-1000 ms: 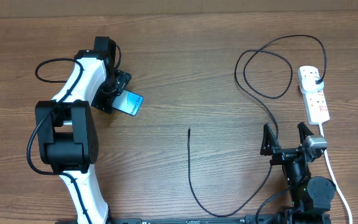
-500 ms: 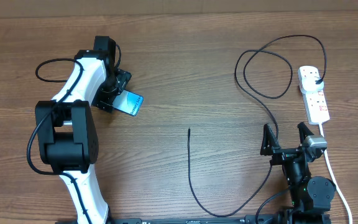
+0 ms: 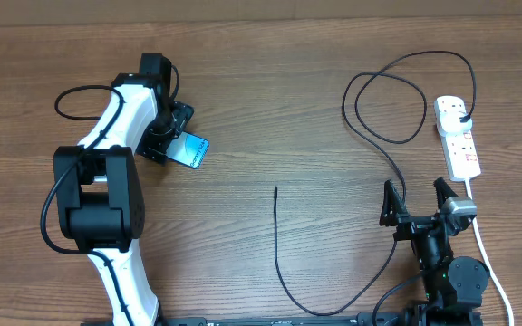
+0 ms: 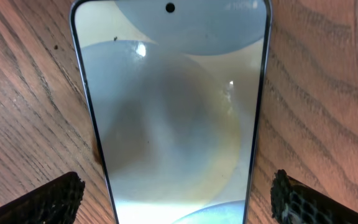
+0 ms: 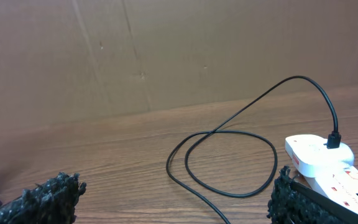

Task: Plug charger to phone and switch on socket
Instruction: 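Lower the left gripper onto the phone, aligning fingers with its long edges, then close the left gripper on the phone's sides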

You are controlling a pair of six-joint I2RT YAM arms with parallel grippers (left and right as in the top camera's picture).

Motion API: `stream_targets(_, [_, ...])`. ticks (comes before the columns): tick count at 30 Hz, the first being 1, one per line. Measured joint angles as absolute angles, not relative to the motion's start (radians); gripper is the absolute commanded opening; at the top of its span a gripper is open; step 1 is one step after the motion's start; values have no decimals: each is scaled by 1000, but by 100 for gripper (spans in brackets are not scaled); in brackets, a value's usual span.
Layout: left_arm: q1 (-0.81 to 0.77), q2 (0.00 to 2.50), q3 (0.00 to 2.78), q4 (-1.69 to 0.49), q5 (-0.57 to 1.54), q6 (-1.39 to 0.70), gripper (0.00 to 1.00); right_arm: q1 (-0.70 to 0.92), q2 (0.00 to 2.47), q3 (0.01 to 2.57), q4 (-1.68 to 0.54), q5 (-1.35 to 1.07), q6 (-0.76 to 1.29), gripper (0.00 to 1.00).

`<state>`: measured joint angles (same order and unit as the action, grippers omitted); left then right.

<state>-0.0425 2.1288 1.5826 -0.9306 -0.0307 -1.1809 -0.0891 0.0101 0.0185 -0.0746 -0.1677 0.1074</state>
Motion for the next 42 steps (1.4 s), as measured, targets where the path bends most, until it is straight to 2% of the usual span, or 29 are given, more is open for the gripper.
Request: stream_targets(42, [-44, 2166, 1580, -922, -43, -1199, 100, -89, 10, 19, -75, -168, 107, 100])
